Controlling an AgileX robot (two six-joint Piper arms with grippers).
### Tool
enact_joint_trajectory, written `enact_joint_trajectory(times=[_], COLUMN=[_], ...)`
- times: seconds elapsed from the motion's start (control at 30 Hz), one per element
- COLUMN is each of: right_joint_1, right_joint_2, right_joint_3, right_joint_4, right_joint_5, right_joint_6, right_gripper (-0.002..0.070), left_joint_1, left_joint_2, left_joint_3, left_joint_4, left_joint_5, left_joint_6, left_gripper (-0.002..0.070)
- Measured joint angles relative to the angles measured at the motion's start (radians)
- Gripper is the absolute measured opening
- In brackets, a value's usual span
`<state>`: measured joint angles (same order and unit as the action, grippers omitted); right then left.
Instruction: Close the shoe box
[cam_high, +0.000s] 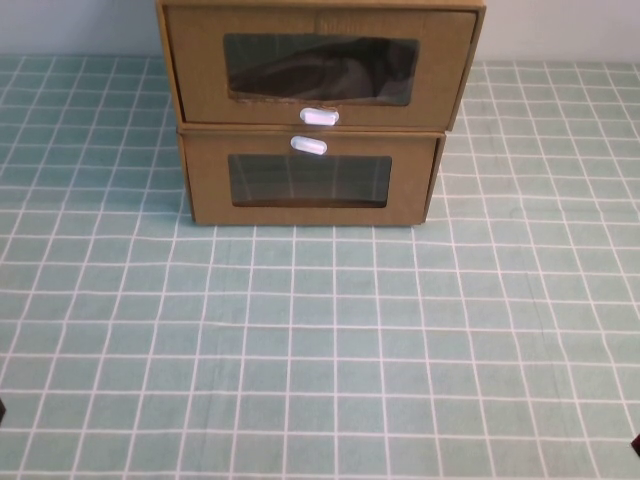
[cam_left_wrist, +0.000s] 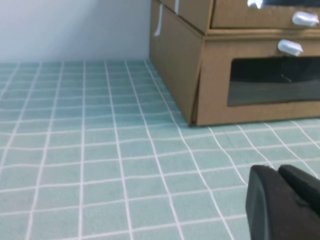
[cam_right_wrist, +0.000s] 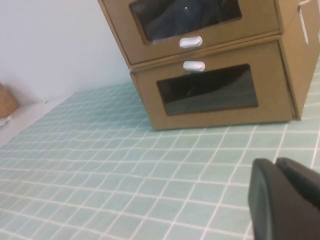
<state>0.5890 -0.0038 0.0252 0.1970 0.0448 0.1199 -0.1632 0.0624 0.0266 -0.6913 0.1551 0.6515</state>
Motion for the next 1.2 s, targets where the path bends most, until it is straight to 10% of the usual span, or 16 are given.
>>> enact_joint_trajectory(times=[0.57, 0.9, 1.2], right_joint_1=[-0.015, -0.515, -0.566], right_joint_2=[-0.002, -0.002, -0.004], right_joint_3=[0.002, 0.002, 0.002], right_joint_4=[-0.057, -0.147, -0.147], right_joint_5=[0.303, 0.204, 0.298], right_joint_6=[-0.001, -0.004, -0.042], right_gripper=[-0.0011, -0.0011, -0.0011], left_joint_1=[0.0, 0.0, 0.0], left_joint_2=[0.0, 0.0, 0.0], left_joint_3=[0.0, 0.0, 0.0], left_joint_4=[0.0, 0.0, 0.0], left_joint_5=[0.034, 0.034, 0.034], left_joint_6=[0.0, 0.0, 0.0], left_gripper=[-0.0005, -0.0005, -0.0005])
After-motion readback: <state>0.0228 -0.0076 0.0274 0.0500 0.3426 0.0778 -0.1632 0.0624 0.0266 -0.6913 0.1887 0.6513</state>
